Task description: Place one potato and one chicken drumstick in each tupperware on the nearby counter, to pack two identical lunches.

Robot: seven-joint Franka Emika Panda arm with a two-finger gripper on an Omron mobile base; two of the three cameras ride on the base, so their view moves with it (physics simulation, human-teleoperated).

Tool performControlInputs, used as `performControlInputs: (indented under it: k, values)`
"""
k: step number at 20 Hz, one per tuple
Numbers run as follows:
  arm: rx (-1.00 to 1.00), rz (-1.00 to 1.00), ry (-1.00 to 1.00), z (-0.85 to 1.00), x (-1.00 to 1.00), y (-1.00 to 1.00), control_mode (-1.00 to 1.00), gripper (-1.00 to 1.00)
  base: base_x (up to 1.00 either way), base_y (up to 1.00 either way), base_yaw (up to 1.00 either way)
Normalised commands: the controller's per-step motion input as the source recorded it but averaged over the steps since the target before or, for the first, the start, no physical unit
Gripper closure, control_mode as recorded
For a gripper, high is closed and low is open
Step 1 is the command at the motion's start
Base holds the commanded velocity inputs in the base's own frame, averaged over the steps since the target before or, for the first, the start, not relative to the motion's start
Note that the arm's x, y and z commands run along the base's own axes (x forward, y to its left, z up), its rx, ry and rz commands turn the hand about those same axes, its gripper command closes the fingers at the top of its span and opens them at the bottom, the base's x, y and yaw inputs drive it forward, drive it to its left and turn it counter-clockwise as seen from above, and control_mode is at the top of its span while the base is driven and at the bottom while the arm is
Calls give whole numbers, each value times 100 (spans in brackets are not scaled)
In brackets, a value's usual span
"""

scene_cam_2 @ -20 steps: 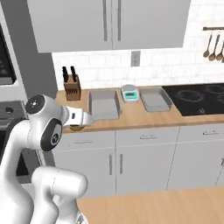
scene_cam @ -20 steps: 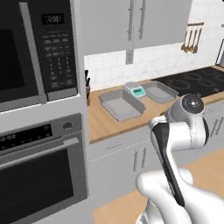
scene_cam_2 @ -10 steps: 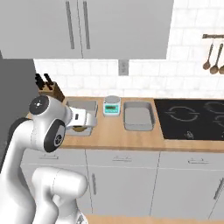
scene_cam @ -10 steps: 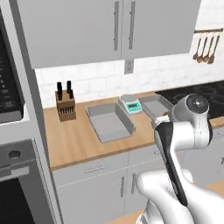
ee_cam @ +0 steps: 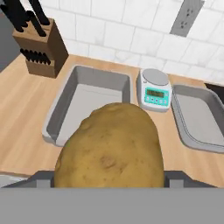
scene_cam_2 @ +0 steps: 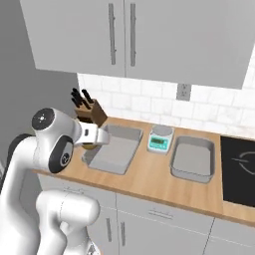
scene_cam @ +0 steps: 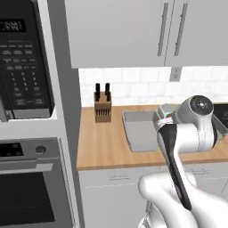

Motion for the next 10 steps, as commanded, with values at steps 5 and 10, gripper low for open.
performControlInputs:
  k: [5, 10]
  values:
    - [0, 3, 2, -14, 11, 0, -100, 100, 54, 0, 16]
    - [1, 13, 10, -63, 46, -10, -100, 100, 0, 0, 0]
